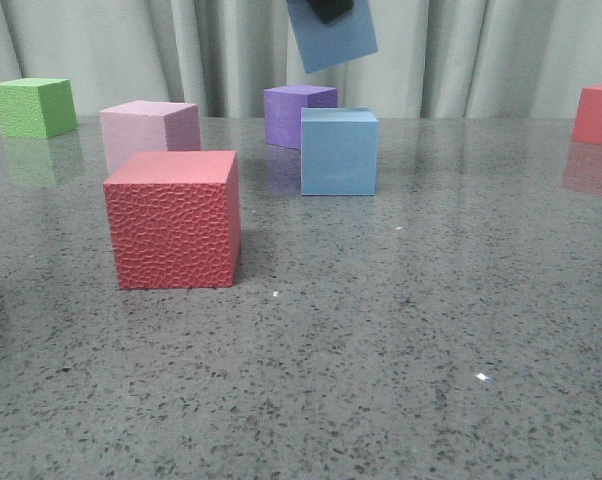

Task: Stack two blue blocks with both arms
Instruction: 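Lower the held cube onto the top of the placed blue cube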

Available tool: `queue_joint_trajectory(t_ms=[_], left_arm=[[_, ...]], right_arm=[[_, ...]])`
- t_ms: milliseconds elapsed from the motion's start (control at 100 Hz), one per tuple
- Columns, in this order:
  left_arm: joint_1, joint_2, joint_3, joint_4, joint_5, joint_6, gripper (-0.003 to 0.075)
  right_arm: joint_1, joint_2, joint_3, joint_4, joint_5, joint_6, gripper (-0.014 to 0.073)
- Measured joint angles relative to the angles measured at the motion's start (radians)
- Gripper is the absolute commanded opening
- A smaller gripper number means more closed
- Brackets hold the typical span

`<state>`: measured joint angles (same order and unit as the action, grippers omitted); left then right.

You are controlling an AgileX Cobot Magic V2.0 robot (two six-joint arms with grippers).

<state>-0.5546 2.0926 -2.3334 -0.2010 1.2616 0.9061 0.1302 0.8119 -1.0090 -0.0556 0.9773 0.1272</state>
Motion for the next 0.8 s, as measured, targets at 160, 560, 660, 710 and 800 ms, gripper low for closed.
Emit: queue_joint_trajectory(t_ms=[160, 560, 660, 710, 800], left_arm=[[0.000, 0.000, 0.031, 0.002, 0.000, 0.007, 0.0337], [0.000, 0.002, 0.047, -0.004, 0.000, 0.016, 0.0337], [0.000, 0.002, 0.047, -0.007, 0.000, 0.016, 0.0337], [0.000, 0.002, 0.047, -0.009, 0.000, 0.016, 0.0337], [0.000, 0.002, 0.047, -0.010, 0.000, 0.016, 0.0337]], right_arm=[[0.000, 0.000, 0.000, 0.000, 0.000, 0.000, 0.0592], [0.000, 0.000, 0.000, 0.000, 0.000, 0.000, 0.0592], [0.000, 0.000, 0.000, 0.000, 0.000, 0.000, 0.0592], [0.000, 0.000, 0.000, 0.000, 0.000, 0.000, 0.0592], [0.000, 0.000, 0.000, 0.000, 0.000, 0.000, 0.0592]])
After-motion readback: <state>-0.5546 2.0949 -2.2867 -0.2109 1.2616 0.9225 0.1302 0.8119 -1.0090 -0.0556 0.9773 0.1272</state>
